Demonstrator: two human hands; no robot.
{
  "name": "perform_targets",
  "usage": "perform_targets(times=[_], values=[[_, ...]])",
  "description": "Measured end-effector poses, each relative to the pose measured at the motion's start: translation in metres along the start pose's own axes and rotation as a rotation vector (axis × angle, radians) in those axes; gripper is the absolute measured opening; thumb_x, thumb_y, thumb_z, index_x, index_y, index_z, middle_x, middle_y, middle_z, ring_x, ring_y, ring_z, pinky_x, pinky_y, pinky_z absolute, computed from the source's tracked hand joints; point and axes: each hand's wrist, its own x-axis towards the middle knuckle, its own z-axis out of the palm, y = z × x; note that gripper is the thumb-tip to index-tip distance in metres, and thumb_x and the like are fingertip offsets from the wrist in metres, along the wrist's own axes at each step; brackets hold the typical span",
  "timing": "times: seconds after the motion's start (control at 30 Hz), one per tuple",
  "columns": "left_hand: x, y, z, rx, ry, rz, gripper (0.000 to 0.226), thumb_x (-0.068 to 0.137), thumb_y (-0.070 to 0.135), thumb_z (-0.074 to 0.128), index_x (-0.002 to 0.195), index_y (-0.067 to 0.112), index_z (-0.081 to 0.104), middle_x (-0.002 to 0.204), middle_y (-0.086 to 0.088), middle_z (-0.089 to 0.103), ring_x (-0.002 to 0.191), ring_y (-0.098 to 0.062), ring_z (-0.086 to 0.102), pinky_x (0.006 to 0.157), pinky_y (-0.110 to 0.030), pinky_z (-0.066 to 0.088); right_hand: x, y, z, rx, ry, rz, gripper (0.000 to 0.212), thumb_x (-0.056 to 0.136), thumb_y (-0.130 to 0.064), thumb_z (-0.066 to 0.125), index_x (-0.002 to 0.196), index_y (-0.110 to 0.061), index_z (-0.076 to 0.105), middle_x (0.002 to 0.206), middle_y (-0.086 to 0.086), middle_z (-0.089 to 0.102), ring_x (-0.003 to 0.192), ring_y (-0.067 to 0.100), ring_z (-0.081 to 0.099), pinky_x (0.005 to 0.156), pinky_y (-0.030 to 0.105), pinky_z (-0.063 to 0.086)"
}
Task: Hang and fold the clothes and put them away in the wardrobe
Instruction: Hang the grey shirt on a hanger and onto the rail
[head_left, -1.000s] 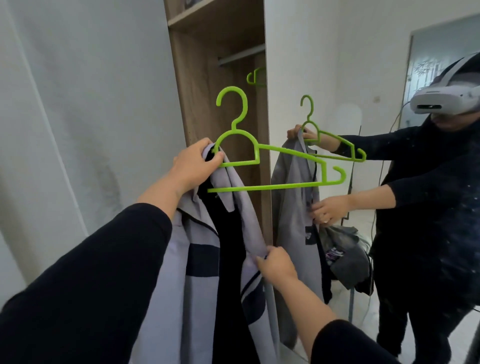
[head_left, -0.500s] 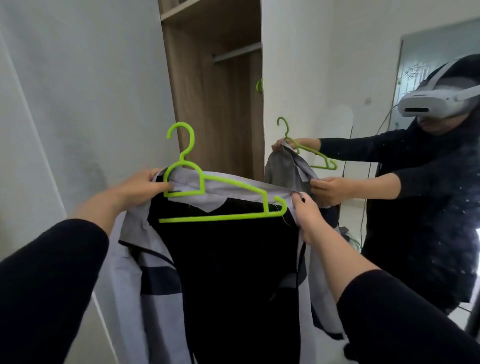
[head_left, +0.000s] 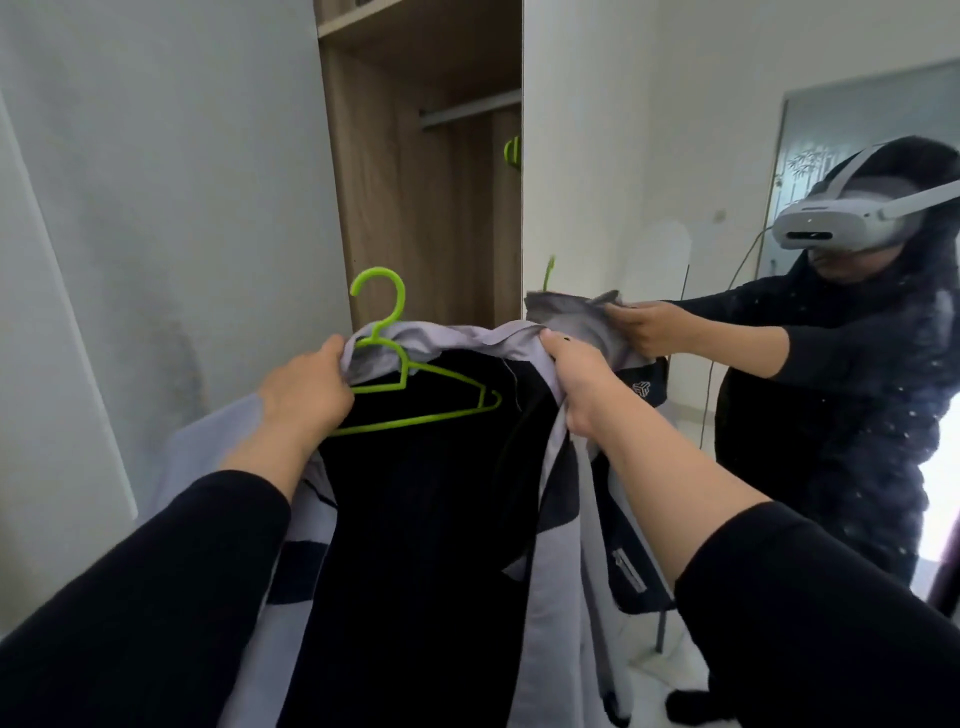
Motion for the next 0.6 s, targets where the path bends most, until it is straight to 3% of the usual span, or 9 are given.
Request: perform_targets(times=[0.1, 0.13, 0.2, 0.27, 0.33, 0.4, 0.43, 0.5, 0.6], values=[[0.009, 0.006, -0.005, -0.233, 0.033, -0.055, 0.014, 0.092, 0.023, 0.049, 0.102, 0.016, 0.045, 0.095, -0.019, 0.063, 0.086, -0.041, 0.059, 0.071, -0.044, 0.048, -0.012, 0.006, 0.007, -0.028, -0.159, 0.075, 0.026, 0.087, -0.029, 0.058, 0.097, -0.007, 0.067, 0.094, 0.013, 0.069, 0.082, 0.022, 0.064, 0.082, 0.03, 0.052], [0.01, 0.01, -0.007, -0.263, 0.049, -0.059, 0.014, 0.092, 0.027, 0.05, 0.1, 0.016, 0.046, 0.095, -0.018, 0.063, 0.087, -0.041, 0.059, 0.071, -0.043, 0.047, -0.019, 0.009, 0.011, -0.048, -0.243, 0.06, 0.019, 0.089, -0.026, 0.057, 0.082, -0.01, 0.064, 0.079, 0.01, 0.065, 0.07, 0.017, 0.058, 0.072, 0.024, 0.047], [0.01, 0.023, -0.014, -0.303, 0.081, -0.055, 0.014, 0.092, 0.031, 0.052, 0.093, 0.019, 0.045, 0.095, -0.016, 0.064, 0.091, -0.04, 0.059, 0.071, -0.04, 0.042, -0.031, 0.019, 0.02, -0.231, -0.295, -0.003, 0.028, 0.094, -0.024, 0.048, 0.067, -0.019, 0.053, 0.067, 0.001, 0.052, 0.061, 0.014, 0.045, 0.067, 0.026, 0.039], [0.01, 0.035, -0.02, -0.354, 0.102, -0.026, 0.013, 0.092, 0.032, 0.053, 0.088, 0.024, 0.043, 0.093, -0.012, 0.064, 0.093, -0.038, 0.059, 0.073, -0.039, 0.039, -0.034, 0.034, 0.025, -0.51, -0.208, -0.151, 0.035, 0.095, -0.032, 0.043, 0.061, -0.025, 0.048, 0.067, -0.002, 0.05, 0.068, 0.018, 0.048, 0.07, 0.031, 0.039], [0.008, 0.041, -0.026, -0.387, 0.123, 0.018, 0.013, 0.092, 0.031, 0.055, 0.087, 0.028, 0.043, 0.089, -0.006, 0.063, 0.092, -0.036, 0.059, 0.072, -0.037, 0.038, -0.029, 0.038, 0.024, -0.707, 0.072, -0.385, 0.042, 0.093, -0.044, 0.042, 0.057, -0.023, 0.046, 0.071, -0.001, 0.053, 0.078, 0.022, 0.053, 0.07, 0.033, 0.039], [0.007, 0.042, -0.03, -0.439, 0.139, 0.066, 0.008, 0.091, 0.03, 0.057, 0.091, 0.029, 0.049, 0.087, 0.0, 0.061, 0.092, -0.034, 0.059, 0.07, -0.035, 0.039, -0.022, 0.028, 0.018, -0.816, 0.405, -0.56, 0.025, 0.09, -0.047, 0.045, 0.076, -0.028, 0.054, 0.095, 0.001, 0.053, 0.098, 0.023, 0.048, 0.083, 0.038, 0.039], [0.007, 0.043, -0.031, -0.471, 0.144, 0.091, 0.008, 0.09, 0.03, 0.058, 0.094, 0.03, 0.052, 0.087, 0.003, 0.061, 0.092, -0.033, 0.059, 0.071, -0.036, 0.041, -0.019, 0.022, 0.015, -0.875, 0.453, -0.629, 0.019, 0.089, -0.047, 0.047, 0.095, -0.031, 0.057, 0.108, 0.001, 0.048, 0.107, 0.023, 0.042, 0.092, 0.041, 0.037], [0.005, 0.043, -0.033, -0.527, 0.149, 0.129, 0.009, 0.089, 0.031, 0.06, 0.096, 0.032, 0.054, 0.085, 0.008, 0.06, 0.092, -0.03, 0.06, 0.075, -0.037, 0.045, -0.011, 0.01, 0.012, -0.959, 0.359, -0.718, 0.031, 0.091, -0.044, 0.047, 0.121, -0.037, 0.05, 0.122, -0.001, 0.044, 0.119, 0.022, 0.037, 0.105, 0.044, 0.028], [0.0, 0.047, -0.036, -0.572, 0.153, 0.16, 0.01, 0.089, 0.03, 0.06, 0.098, 0.033, 0.056, 0.087, 0.008, 0.063, 0.092, -0.027, 0.061, 0.08, -0.039, 0.047, -0.008, -0.002, 0.018, -0.939, 0.178, -0.808, 0.033, 0.091, -0.049, 0.046, 0.122, -0.041, 0.051, 0.121, -0.009, 0.053, 0.121, 0.015, 0.043, 0.112, 0.049, 0.021]])
